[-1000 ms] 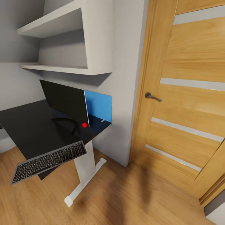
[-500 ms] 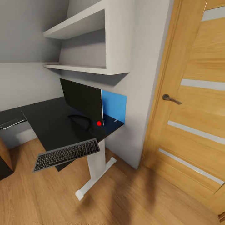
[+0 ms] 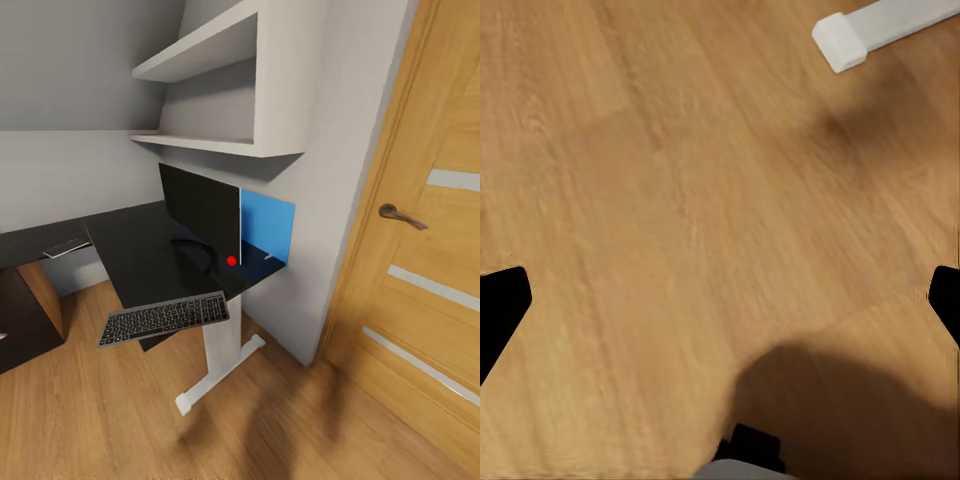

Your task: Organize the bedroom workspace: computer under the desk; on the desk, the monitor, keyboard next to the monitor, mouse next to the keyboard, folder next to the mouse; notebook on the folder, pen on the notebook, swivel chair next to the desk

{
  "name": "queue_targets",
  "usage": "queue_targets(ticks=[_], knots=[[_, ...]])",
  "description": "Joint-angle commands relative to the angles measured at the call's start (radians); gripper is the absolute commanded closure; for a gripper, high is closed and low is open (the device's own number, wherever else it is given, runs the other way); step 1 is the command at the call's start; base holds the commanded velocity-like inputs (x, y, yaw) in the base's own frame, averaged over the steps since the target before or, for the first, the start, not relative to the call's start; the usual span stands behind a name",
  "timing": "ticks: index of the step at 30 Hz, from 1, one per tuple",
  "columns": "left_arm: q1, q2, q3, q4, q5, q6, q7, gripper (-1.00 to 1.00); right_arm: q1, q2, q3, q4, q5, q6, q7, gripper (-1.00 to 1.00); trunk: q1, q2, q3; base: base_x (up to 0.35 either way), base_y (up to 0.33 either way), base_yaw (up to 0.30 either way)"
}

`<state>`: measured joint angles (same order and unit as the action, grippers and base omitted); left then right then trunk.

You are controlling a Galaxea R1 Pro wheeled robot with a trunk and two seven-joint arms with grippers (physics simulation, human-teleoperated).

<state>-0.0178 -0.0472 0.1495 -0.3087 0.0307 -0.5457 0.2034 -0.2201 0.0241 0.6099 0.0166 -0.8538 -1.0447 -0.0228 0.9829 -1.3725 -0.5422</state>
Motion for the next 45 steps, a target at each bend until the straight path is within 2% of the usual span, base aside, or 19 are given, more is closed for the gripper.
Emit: queue_targets(ticks=[1,12,18,25,45], knots=[[-0.001,0.0,0.001,0.0,0.003,-0.003,0.001,-1.0,-0.001,0.0,0.009,0.002,-0.005,-0.002,-0.002,-1.0,0.0,0.0,-0.002,0.0,-0.294,0.269],[-0.001,0.0,0.002,0.0,0.003,-0.003,0.001,-1.0,-0.001,0.004,0.011,0.003,-0.002,-0.002,0.0,-1.0,0.0,0.0,-0.005,0.0,-0.301,0.273],[-0.001,0.001,0.002,0.0,0.003,-0.003,0.001,-1.0,-0.001,0.007,0.011,0.005,0.025,-0.002,0.0,-1.0,0.0,0.0,-0.005,0.0,-0.292,0.281],[-0.001,0.001,0.001,0.0,0.004,-0.003,0.001,-1.0,-0.001,0.009,0.011,0.005,0.031,-0.002,0.0,-1.0,0.0,0.0,-0.005,0.0,-0.233,0.284],[-0.001,0.003,0.001,0.0,0.003,-0.005,0.001,-1.0,-0.001,0.014,0.01,0.004,0.032,-0.002,0.0,-1.0,0.0,0.0,-0.005,0.0,-0.03,0.285]])
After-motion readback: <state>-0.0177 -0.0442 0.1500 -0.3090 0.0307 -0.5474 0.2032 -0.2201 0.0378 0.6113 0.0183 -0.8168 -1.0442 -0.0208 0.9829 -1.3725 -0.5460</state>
